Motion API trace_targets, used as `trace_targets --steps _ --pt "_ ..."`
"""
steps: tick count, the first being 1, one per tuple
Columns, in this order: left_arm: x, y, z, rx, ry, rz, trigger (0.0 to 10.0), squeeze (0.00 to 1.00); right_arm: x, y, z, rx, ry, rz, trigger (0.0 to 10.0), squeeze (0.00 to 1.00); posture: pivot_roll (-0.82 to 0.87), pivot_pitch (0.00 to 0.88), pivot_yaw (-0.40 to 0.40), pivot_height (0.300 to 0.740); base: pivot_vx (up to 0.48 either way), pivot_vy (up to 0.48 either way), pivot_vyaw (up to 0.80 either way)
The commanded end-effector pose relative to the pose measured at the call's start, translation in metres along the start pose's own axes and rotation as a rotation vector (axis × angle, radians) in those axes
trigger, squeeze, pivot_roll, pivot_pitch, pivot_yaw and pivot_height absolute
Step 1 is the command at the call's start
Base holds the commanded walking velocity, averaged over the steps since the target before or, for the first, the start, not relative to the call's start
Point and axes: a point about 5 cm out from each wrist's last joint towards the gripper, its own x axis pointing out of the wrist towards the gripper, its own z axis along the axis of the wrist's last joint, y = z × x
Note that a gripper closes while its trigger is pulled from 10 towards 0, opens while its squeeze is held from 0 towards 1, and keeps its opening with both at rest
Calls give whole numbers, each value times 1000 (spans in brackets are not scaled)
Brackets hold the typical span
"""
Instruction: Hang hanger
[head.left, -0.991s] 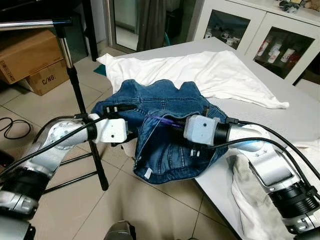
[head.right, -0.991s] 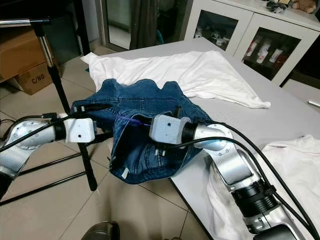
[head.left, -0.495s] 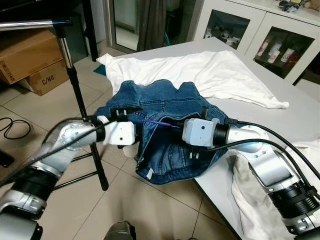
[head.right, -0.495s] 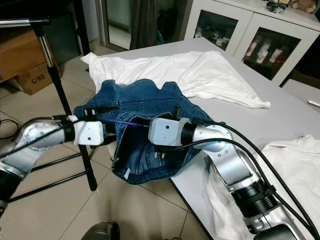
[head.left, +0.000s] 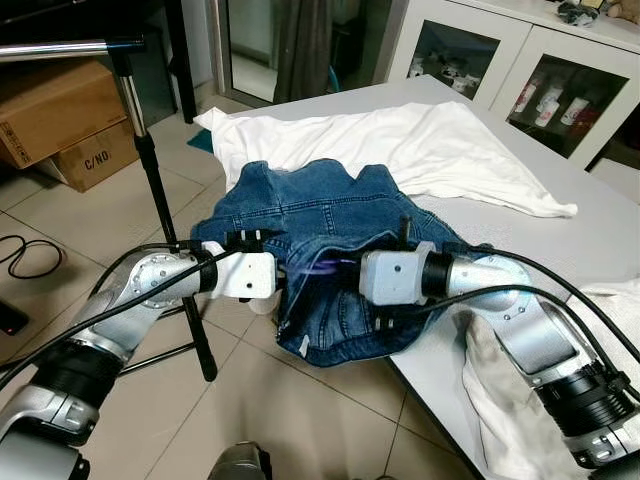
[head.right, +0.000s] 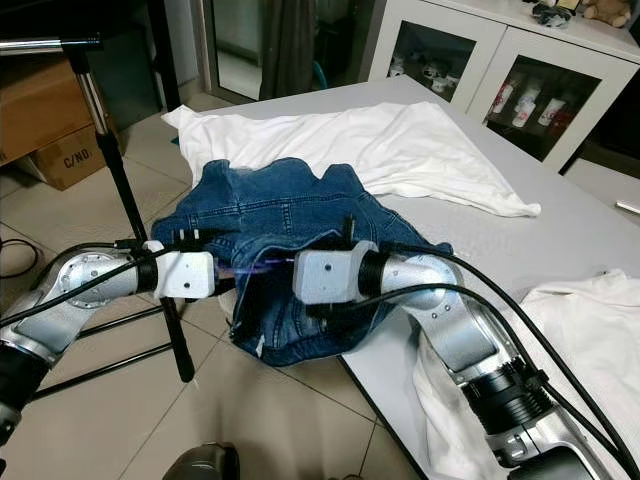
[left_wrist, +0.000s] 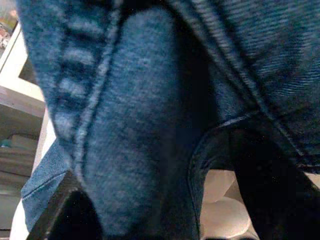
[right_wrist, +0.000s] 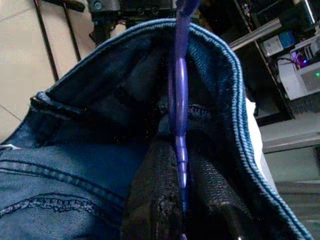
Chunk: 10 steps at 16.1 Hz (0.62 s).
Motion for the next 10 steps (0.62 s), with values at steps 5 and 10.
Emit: trace_targets --steps 5,10 --pt "7 2 9 23 -17 16 0 0 1 -17 10 -101 -34 -82 10000 0 131 16 -71 740 0 0 0" --pt "8 5 5 -59 14 124 0 0 -2 -29 6 -172 -4 -169 10000 0 131 20 -78 740 0 0 0"
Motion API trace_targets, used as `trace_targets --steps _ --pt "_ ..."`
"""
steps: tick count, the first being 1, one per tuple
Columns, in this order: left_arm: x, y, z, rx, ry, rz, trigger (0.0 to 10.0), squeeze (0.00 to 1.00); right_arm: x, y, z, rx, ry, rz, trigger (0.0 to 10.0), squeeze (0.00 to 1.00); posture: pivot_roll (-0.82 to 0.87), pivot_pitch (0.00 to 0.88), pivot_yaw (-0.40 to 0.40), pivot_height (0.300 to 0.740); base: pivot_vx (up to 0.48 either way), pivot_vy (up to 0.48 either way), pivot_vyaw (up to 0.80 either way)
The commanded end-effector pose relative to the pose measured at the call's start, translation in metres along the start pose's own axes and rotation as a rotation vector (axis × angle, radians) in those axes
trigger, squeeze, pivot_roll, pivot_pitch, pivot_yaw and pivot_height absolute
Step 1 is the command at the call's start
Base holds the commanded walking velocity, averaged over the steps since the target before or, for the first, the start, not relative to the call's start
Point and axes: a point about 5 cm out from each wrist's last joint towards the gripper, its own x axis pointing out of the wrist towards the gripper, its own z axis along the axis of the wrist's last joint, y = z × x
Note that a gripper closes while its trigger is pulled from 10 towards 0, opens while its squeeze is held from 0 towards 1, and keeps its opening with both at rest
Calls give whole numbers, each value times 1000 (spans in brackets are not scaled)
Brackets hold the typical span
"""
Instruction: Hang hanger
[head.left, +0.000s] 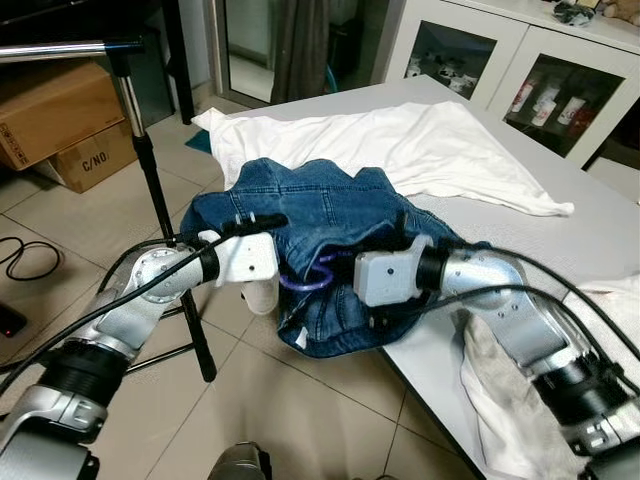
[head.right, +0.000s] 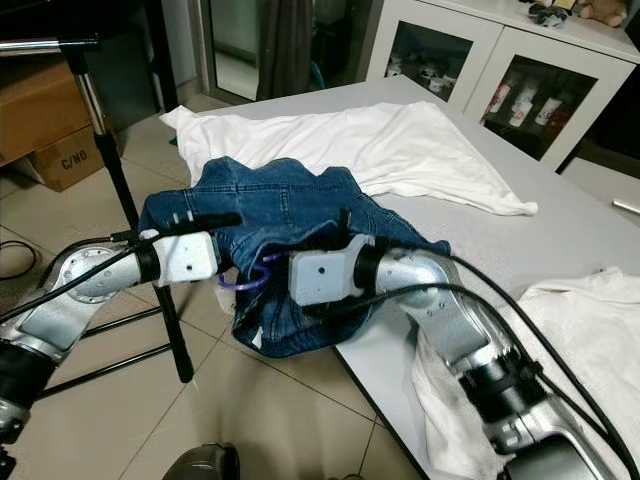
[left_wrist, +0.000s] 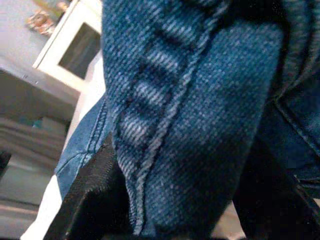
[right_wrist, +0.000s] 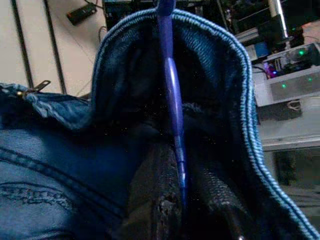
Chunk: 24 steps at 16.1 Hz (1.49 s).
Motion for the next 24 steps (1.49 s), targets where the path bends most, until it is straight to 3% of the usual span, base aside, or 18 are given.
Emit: trace_targets --steps 1,2,4,5,10,16,17,18,19,20,24 --pt "5 -7 2 -1 5 -23 0 0 -7 -21 3 -27 -13 -102 10000 816 131 21 -79 740 0 0 0" --pt "6 -8 2 -6 12 -14 0 0 -8 -21 1 -16 -14 -98 10000 1000 131 21 -79 740 0 0 0" --pt "7 -9 1 -12 18 -8 0 0 -11 -21 0 -1 -8 -84 10000 1000 127 22 -81 740 0 0 0" --pt "8 -9 1 -22 17 0 0 0 -14 -19 -2 18 -7 -66 10000 0 127 22 -81 740 0 0 0" --pt "10 -10 2 -42 18 14 0 0 -34 -34 -3 91 -32 -137 10000 0 122 25 -77 740 0 0 0" --pt "12 -5 2 -70 15 63 0 0 -52 -27 -3 201 -72 -59 10000 0 119 27 -75 740 0 0 0" --pt "13 -3 3 -81 14 75 0 0 -52 -28 -1 210 -91 -58 10000 125 119 27 -75 740 0 0 0" --pt "13 -2 3 -100 12 93 0 0 -53 -28 2 222 -108 -59 10000 494 119 27 -75 740 0 0 0" --pt "14 -1 4 -128 5 107 0 0 -54 -29 4 240 -122 -65 10000 459 119 27 -75 740 0 0 0" --pt "15 0 4 -141 2 114 0 0 -55 -30 4 262 -131 -68 10000 0 119 27 -75 740 0 0 0" --pt "13 2 2 -209 6 161 0 0 -73 -41 6 479 -244 -167 10000 0 115 29 -73 740 0 0 0"
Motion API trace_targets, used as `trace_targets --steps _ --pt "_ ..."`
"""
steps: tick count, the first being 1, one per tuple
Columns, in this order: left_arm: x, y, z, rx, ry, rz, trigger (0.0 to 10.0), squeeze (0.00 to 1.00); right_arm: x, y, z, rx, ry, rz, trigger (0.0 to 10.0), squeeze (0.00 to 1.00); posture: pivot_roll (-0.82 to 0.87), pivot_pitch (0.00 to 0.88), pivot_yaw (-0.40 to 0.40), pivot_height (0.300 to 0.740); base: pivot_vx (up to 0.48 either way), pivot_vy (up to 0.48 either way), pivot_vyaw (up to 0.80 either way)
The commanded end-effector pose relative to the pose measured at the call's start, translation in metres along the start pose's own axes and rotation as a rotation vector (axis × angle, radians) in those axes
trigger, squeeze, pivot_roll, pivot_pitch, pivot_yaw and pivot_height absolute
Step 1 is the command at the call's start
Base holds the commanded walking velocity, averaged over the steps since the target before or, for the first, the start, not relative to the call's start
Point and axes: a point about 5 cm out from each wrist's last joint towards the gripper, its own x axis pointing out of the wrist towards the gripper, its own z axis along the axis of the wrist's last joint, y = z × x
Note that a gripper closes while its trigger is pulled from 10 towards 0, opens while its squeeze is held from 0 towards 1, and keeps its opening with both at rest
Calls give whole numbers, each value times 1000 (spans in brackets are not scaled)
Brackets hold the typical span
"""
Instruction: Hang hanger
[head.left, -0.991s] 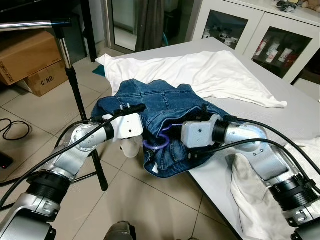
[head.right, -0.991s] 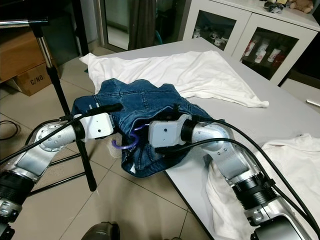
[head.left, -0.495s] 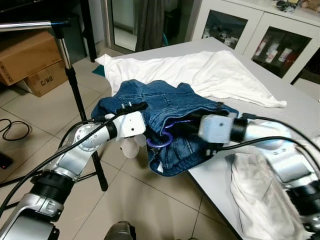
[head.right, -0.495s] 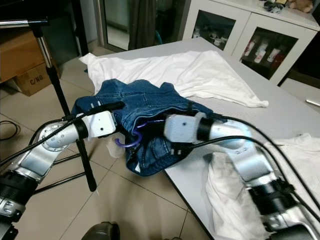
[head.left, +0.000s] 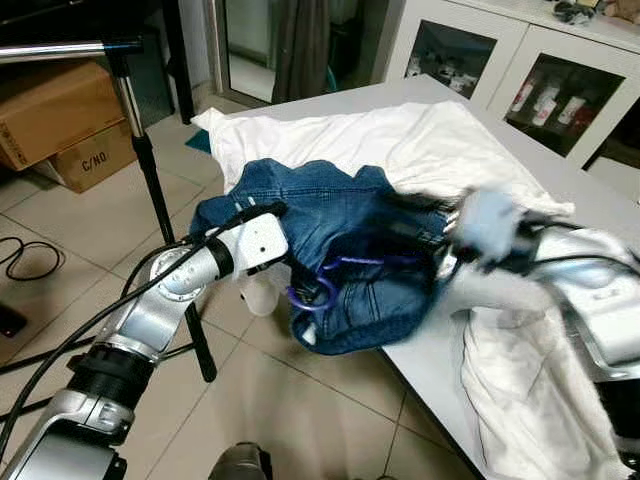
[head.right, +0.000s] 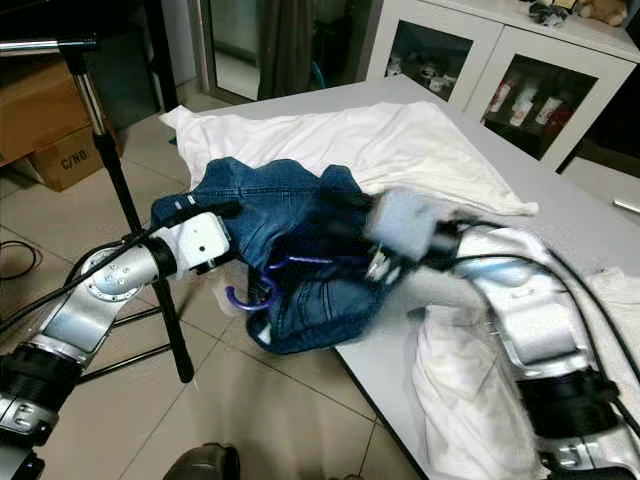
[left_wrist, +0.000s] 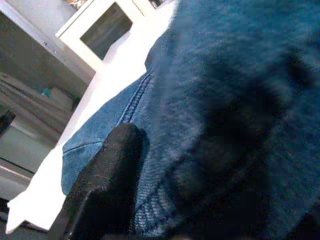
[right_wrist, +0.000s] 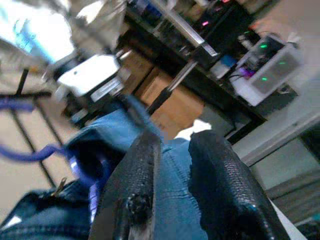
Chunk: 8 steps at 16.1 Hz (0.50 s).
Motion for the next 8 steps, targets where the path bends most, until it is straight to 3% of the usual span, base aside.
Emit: trace_targets --steps 1,4,5,6,8 --pt "0 4 2 -28 -14 32 0 0 -4 -4 5 40 -39 -45 10000 0 112 30 -70 740 0 0 0" --pt "3 9 3 -67 -19 63 0 0 -5 -18 9 111 -82 -252 10000 0 101 32 -61 740 0 0 0" --pt "3 9 3 -71 -18 65 0 0 -6 -19 9 112 -75 -271 10000 0 96 32 -58 740 0 0 0" --pt "5 12 3 -98 -13 98 0 0 -15 -20 2 143 -27 -371 10000 0 89 33 -56 740 0 0 0" --pt "7 15 3 -122 -12 134 0 0 -21 -15 -3 165 4 -397 10000 0 83 34 -53 740 0 0 0"
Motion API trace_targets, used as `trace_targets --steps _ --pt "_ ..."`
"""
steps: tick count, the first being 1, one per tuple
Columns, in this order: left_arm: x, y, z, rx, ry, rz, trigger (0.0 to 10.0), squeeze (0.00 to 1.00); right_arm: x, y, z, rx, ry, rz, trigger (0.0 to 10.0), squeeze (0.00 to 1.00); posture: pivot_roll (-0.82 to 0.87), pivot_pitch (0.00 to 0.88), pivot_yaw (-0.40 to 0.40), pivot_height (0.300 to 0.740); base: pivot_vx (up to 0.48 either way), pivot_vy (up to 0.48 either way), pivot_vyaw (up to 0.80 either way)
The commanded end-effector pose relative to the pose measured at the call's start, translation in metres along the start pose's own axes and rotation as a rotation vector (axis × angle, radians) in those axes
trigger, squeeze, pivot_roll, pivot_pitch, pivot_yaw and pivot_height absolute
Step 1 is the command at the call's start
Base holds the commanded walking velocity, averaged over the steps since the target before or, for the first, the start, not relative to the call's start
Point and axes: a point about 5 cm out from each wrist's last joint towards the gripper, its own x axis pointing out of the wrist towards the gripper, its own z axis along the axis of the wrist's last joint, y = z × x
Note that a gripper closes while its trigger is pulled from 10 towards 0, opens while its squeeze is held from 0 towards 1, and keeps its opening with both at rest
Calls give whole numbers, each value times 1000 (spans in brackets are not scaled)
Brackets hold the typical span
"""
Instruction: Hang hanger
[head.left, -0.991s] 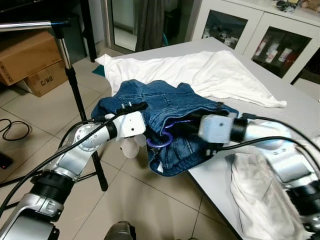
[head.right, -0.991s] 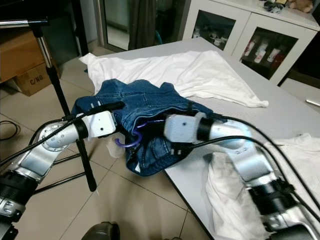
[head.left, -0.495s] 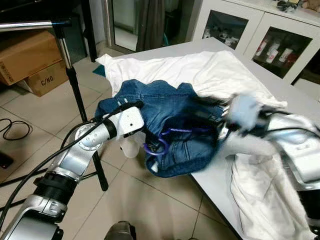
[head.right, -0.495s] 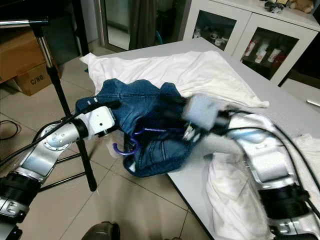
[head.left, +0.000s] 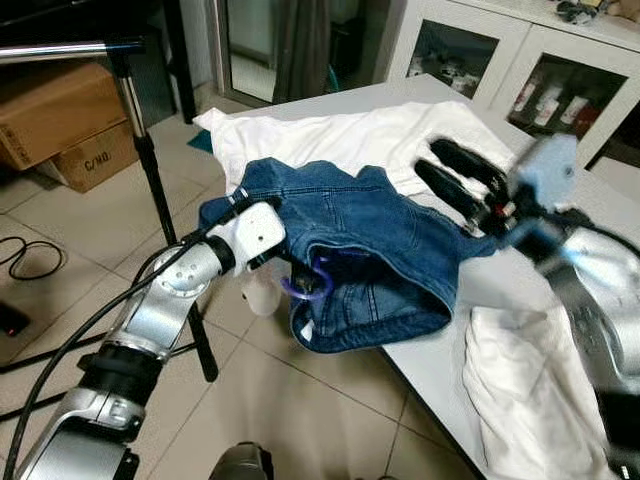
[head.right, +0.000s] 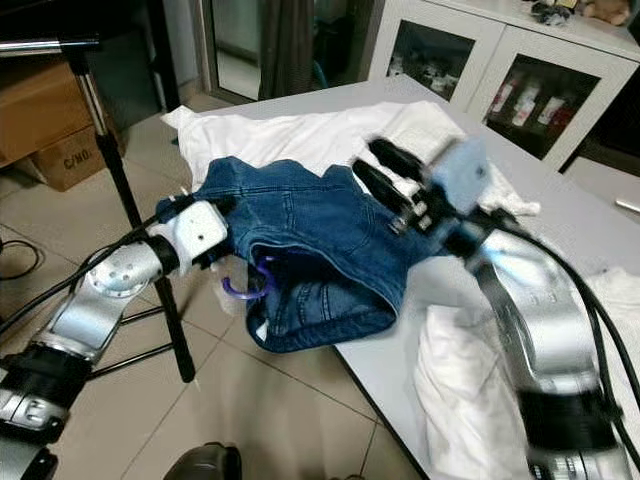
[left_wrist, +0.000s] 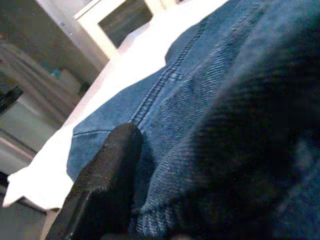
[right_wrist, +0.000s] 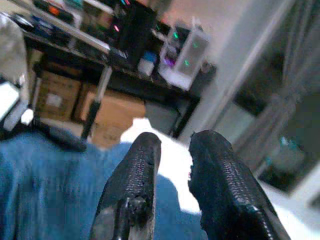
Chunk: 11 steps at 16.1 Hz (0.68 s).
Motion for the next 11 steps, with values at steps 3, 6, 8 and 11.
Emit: trace_targets --steps 3,6,8,11 --pt "10 20 16 -99 -55 136 0 0 -18 5 -6 -27 80 -20 10000 0 60 33 -44 740 0 0 0" --pt "20 25 32 -170 -121 165 0 0 -26 6 -17 -49 146 -41 10000 0 53 32 -42 740 0 0 0" --pt "24 22 39 -174 -143 129 0 0 -32 4 -32 -180 239 -44 10000 0 50 33 -39 740 0 0 0" --pt "24 18 41 -170 -150 99 0 0 -35 -11 -51 -428 394 -115 10000 0 50 33 -39 740 0 0 0"
